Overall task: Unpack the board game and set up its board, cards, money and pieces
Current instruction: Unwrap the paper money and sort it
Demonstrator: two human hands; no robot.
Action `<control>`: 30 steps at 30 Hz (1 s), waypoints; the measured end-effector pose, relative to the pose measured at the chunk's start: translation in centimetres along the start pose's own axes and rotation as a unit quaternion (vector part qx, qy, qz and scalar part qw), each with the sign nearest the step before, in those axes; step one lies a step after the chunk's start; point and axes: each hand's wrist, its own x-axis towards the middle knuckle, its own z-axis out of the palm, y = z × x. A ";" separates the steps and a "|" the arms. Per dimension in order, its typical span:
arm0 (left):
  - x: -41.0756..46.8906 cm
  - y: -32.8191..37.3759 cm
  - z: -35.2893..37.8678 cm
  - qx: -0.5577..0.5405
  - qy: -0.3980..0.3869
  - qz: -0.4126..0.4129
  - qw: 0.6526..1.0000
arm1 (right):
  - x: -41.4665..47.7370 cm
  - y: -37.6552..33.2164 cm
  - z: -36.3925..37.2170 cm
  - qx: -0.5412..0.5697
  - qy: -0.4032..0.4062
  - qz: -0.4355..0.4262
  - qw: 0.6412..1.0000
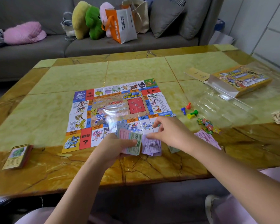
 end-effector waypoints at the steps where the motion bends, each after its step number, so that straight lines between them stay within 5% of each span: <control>1: 0.0 0.0 0.0 0.001 -0.002 -0.004 1.000 | -0.2 0.2 -0.1 -0.005 0.022 -0.005 1.000; 4: 0.2 -0.1 -0.1 -0.004 -0.007 -0.011 1.000 | -1.3 0.5 -0.2 -0.012 0.046 -0.007 0.999; 15: 0.5 -0.2 0.7 -0.078 -0.036 -0.043 0.995 | -3.3 0.0 0.4 0.063 -0.057 0.026 0.996; 21: -0.3 0.5 0.5 -0.073 -0.006 0.041 0.996 | -3.4 0.2 -1.3 0.127 0.028 -0.017 0.991; 26: -1.3 0.8 3.5 -0.134 -0.042 0.118 0.983 | -2.6 0.7 -3.2 0.321 -0.011 0.014 0.947; 30: -1.2 0.9 5.5 -0.149 -0.057 0.134 0.978 | -2.5 1.8 -3.5 0.319 -0.013 0.006 0.948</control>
